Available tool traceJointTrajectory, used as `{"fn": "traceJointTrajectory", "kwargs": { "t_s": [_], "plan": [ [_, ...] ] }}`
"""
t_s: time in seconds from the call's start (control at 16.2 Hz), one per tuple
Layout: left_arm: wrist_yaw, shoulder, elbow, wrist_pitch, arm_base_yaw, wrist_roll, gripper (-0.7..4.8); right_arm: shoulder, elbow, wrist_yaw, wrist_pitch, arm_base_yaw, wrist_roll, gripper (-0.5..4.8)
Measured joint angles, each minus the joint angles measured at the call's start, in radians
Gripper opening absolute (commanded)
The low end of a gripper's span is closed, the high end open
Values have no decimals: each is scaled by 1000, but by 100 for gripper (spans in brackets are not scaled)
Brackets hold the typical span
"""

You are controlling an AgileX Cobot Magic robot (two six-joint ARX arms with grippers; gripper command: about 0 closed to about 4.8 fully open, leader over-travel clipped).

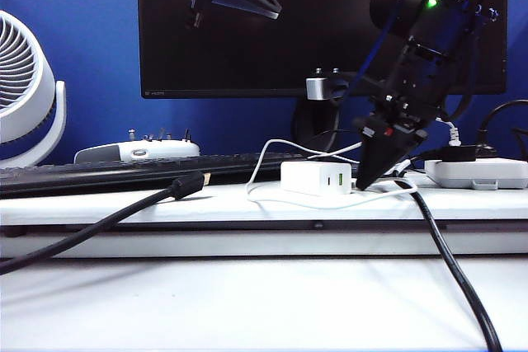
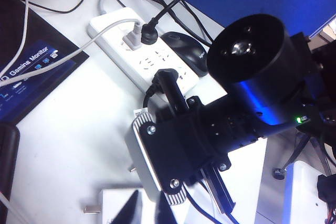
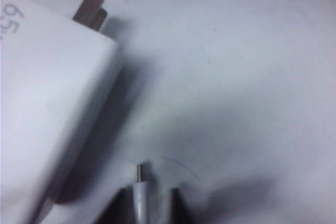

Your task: Pick up the Type-C charging cable and the charging base, insert one end of the Type-C charger into the corresponding slot on the base, and finally place the plugged-in charger back on the table.

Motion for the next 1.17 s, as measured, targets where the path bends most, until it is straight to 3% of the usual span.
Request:
{"fn": "traceJointTrajectory", "kwargs": {
  "t_s": [0.06, 0.37, 0.86, 1.05, 1.17],
  "plan": [
    [0, 0, 0, 0, 0, 0, 50, 0, 0, 0, -5, 0, -1, 1],
    [0, 0, 0, 0, 0, 0, 50, -22, -2, 3, -11, -2, 14, 1],
    [0, 0, 0, -22, 0, 12, 54, -552, 0, 3, -49, -8, 26, 1],
    [-3, 0, 0, -37, -8, 111, 60, -623, 0, 1, -41, -8, 66, 1],
    [-8, 0, 0, -47, -21, 252, 120, -645, 0, 0, -26, -8, 97, 1]
  ]
}}
